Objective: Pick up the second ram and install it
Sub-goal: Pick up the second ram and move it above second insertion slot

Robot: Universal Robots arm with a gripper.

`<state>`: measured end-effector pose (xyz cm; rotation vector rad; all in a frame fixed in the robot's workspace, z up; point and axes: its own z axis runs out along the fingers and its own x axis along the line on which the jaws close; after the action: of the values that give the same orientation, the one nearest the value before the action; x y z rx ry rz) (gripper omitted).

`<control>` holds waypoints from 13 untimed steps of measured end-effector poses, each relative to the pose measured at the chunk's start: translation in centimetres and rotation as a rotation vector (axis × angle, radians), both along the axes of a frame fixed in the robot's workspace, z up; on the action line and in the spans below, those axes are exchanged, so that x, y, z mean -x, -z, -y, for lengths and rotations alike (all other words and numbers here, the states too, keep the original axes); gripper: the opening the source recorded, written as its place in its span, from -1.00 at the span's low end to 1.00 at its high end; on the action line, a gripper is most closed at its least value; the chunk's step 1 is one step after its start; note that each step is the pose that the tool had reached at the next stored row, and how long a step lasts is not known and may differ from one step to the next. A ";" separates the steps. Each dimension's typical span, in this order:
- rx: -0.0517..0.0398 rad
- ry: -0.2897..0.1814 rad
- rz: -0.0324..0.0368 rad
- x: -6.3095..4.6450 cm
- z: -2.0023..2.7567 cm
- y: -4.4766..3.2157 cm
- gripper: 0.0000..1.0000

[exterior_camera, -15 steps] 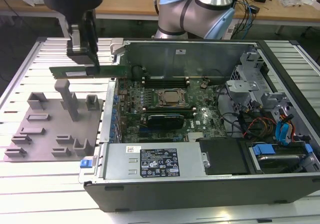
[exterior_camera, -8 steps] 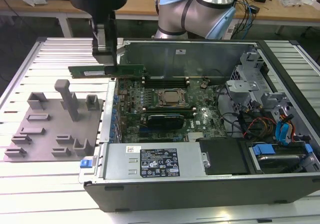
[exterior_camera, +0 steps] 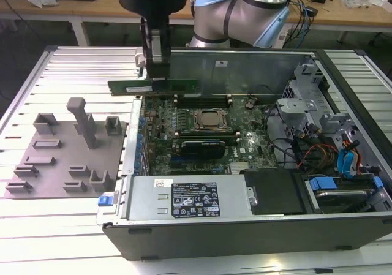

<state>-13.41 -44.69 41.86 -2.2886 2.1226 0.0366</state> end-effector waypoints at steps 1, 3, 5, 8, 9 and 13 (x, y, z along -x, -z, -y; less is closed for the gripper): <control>0.0000 0.000 0.0000 -0.4 -0.01 0.00 -0.77; 0.0001 0.000 -0.0001 -1.2 -0.03 0.00 -0.77; 0.0000 0.000 -0.0001 -2.2 -0.05 0.02 -0.77; 0.0000 0.000 -0.0001 -3.9 -0.11 0.03 -0.77; 0.0000 0.000 -0.0001 -4.6 -0.13 0.04 -0.77; 0.0000 0.000 -0.0003 -6.9 -0.21 0.07 -0.77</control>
<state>-6.54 -44.48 41.79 -2.2887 2.1229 0.0370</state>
